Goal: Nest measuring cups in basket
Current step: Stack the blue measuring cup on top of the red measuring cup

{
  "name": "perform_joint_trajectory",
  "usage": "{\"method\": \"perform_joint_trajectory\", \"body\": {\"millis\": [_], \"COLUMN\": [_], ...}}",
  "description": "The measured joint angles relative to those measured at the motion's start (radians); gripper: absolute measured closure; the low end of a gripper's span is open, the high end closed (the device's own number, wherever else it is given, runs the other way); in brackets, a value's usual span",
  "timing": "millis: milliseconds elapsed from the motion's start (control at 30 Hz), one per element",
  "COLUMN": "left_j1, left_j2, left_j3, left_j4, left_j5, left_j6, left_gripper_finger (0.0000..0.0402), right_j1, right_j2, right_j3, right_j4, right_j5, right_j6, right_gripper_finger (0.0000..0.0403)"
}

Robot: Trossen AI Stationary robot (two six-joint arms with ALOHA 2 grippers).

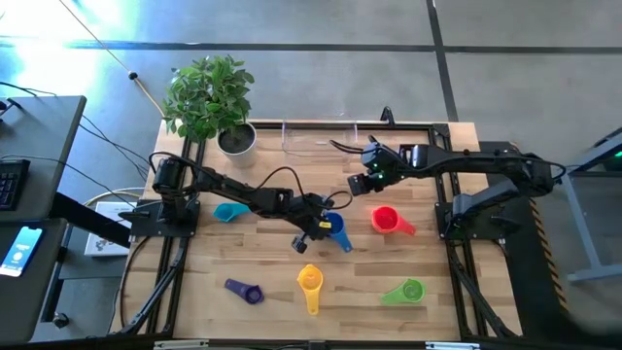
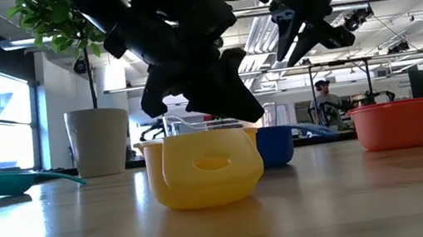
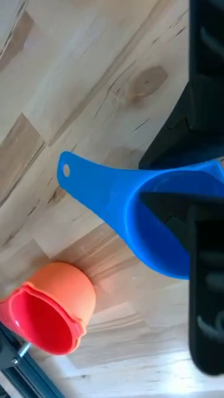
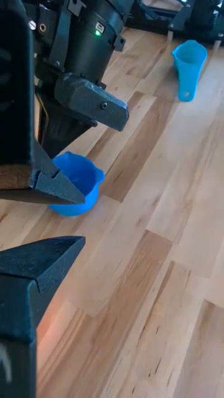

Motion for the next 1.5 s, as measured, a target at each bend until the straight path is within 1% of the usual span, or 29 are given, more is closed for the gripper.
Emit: {"method": "perform_joint_trajectory", "body": {"millis": [100, 267, 400, 567, 633, 700, 767, 833, 900, 967, 1033, 1100, 1167, 1233, 1300, 1500], "left_j1": [0.003, 0.012, 0.032, 0.062, 0.070, 0.080, 0.089, 0.103, 0.118, 0.140, 0.157, 0.176, 0.187, 0.200, 0.202, 0.206], "left_j2": [0.000, -0.033, -0.093, -0.188, -0.217, -0.250, -0.268, -0.286, -0.295, -0.315, -0.325, -0.349, -0.361, -0.383, -0.393, -0.420], "left_j3": [0.000, 0.002, 0.000, 0.000, 0.001, 0.000, 0.001, 0.000, 0.001, -0.001, 0.002, -0.002, 0.001, -0.001, 0.001, 0.000], "left_j4": [-0.006, -0.030, -0.100, -0.252, -0.283, -0.349, -0.362, -0.408, -0.411, -0.456, -0.464, -0.530, -0.521, -0.570, -0.555, -0.582], "left_j5": [-0.016, -0.110, -0.138, -0.155, -0.189, -0.229, -0.279, -0.339, -0.397, -0.424, -0.432, -0.429, -0.429, -0.428, -0.426, -0.425], "left_j6": [-0.055, -0.140, -0.208, -0.281, -0.297, -0.310, -0.318, -0.332, -0.344, -0.370, -0.411, -0.450, -0.479, -0.489, -0.492, -0.507], "left_gripper_finger": [0.0327, 0.0322, 0.0329, 0.0337, 0.0339, 0.0339, 0.0339, 0.0338, 0.0337, 0.0337, 0.0337, 0.0337, 0.0337, 0.0339, 0.0341, 0.0343], "right_j1": [0.000, 0.000, 0.000, 0.008, 0.020, 0.037, 0.049, 0.065, 0.076, 0.085, 0.094, 0.104, 0.114, 0.125, 0.134, 0.156], "right_j2": [0.000, 0.000, -0.001, 0.002, 0.006, 0.021, 0.034, 0.058, 0.083, 0.115, 0.146, 0.177, 0.200, 0.225, 0.239, 0.280], "right_j3": [0.000, 0.000, 0.001, 0.001, 0.001, 0.001, 0.001, 0.002, 0.002, 0.002, 0.002, 0.002, 0.002, 0.002, 0.001, 0.002], "right_j4": [0.001, 0.039, 0.080, 0.096, 0.101, 0.122, 0.127, 0.187, 0.202, 0.251, 0.254, 0.268, 0.266, 0.271, 0.257, 0.281], "right_j5": [0.000, -0.004, -0.004, -0.006, 0.007, 0.036, 0.051, 0.057, 0.061, 0.061, 0.063, 0.062, 0.059, 0.052, 0.050, 0.048], "right_j6": [-0.010, -0.064, -0.102, -0.166, -0.187, -0.193, -0.208, -0.236, -0.258, -0.265, -0.265, -0.271, -0.272, -0.272, -0.277, -0.291], "right_gripper_finger": [0.0318, 0.0309, 0.0281, 0.0242, 0.0232, 0.0229, 0.0229, 0.0230, 0.0231, 0.0231, 0.0231, 0.0231, 0.0231, 0.0231, 0.0231, 0.0231]}}
